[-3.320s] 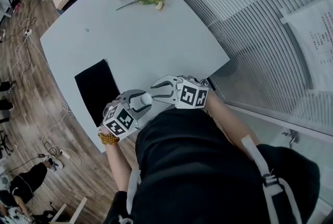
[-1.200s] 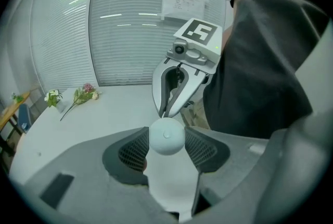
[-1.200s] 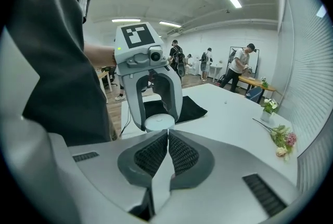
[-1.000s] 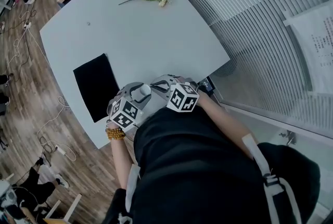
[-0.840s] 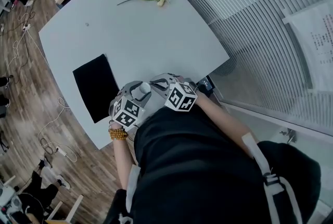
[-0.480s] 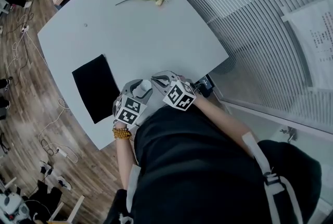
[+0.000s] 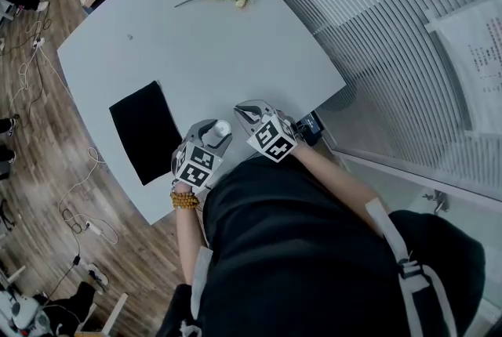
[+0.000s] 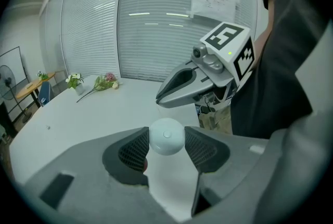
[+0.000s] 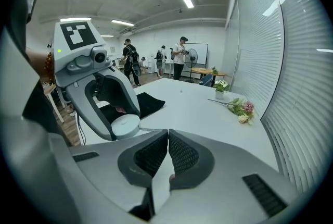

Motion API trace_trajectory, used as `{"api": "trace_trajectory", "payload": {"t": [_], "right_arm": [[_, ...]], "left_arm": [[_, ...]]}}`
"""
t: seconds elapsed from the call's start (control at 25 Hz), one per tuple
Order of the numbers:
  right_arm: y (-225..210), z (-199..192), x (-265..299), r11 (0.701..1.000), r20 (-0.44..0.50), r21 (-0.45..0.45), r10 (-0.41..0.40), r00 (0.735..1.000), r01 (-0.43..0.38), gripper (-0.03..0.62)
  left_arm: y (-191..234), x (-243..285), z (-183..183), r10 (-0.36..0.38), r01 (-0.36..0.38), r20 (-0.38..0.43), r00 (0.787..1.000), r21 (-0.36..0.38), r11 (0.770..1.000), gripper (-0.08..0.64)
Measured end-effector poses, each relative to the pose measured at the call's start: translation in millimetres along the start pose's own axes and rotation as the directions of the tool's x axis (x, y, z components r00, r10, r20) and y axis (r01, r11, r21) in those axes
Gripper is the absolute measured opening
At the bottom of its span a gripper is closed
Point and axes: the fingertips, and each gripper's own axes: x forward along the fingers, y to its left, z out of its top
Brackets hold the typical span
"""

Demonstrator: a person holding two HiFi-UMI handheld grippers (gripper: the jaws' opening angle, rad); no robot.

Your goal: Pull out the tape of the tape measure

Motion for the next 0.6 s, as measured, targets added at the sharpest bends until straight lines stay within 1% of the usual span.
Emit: {"api": "trace_trajectory", "payload": {"t": [0.28,0.6], "right_arm": [[-1.9,-2.3,1.0,0.999,-0.016,-0.012,-0.03,0.999,0.03,0.005],[-0.5,-6.2,2.6,0.999,-0.033,-0.017,-0.031,0.999,0.031,0.005]], "left_arm": [[-5.6,2.4,2.3,-0.026,0.026,-0.01,1.0,0.009,1.0,0.225],[-11.6,3.2,-0.4,-0.05,0.051,-0.025,0.998,0.016,0.999,0.225]]}}
